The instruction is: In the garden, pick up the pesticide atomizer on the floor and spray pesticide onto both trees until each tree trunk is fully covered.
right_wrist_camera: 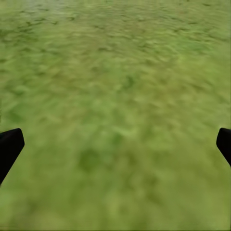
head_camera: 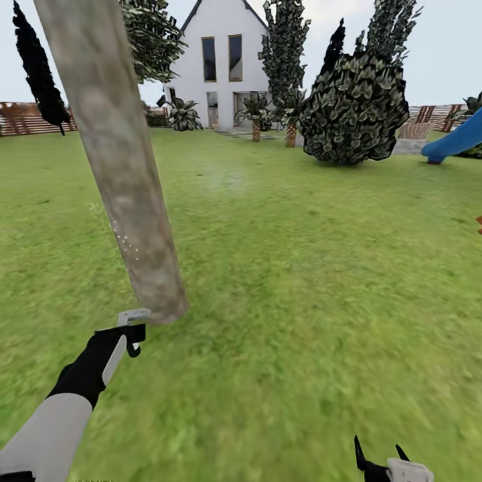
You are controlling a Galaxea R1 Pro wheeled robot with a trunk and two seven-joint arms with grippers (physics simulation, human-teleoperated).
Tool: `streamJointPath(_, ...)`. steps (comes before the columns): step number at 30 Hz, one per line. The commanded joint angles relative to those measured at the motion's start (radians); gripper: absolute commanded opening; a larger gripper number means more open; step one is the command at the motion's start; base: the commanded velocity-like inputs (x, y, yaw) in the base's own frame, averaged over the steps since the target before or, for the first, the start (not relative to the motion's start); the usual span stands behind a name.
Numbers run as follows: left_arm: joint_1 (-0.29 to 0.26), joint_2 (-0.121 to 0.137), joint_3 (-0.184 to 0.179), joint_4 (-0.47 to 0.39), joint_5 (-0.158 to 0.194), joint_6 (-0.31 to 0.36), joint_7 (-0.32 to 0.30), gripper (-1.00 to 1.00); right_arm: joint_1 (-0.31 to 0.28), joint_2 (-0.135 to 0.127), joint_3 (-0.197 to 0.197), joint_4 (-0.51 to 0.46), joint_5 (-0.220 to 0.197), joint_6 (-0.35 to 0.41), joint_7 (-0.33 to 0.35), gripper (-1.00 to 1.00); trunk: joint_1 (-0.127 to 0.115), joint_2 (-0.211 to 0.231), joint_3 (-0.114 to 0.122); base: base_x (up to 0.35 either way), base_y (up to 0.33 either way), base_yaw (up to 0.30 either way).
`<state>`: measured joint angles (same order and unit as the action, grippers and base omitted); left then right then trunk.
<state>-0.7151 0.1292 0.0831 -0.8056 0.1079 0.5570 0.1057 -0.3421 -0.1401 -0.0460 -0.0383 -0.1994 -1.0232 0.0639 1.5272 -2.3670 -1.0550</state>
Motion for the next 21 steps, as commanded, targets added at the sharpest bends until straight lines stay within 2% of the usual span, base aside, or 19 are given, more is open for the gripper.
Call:
streamJointPath(1,0.001,0.000,0.000,0.001,-0.001,0.000,0.001,-1.00,0.000,0.000,0.000,0.000,0.000,0.000,-0.001,1.00,0.000,0.000,0.000,0.163,-0.252,0.277)
streamJointPath(4,0.002,0.001,0.001,0.000,-0.002,0.000,0.001,-1.00,0.000,-0.001,0.000,0.000,0.000,0.000,-0.001,1.00,0.000,0.000,0.000,0.182,-0.241,0.272)
streamJointPath(10,0.002,0.001,0.000,0.009,-0.001,0.001,0.000,-1.00,0.000,-0.001,0.000,0.000,0.000,0.000,0.000,1.00,0.000,0.000,0.000,0.206,-0.222,0.040)
streamJointPath(21,0.002,0.000,0.000,0.011,-0.001,0.011,-0.004,-1.00,0.000,-0.001,0.000,0.000,0.000,0.000,-0.001,1.00,0.000,0.000,0.000,0.186,-0.223,0.265)
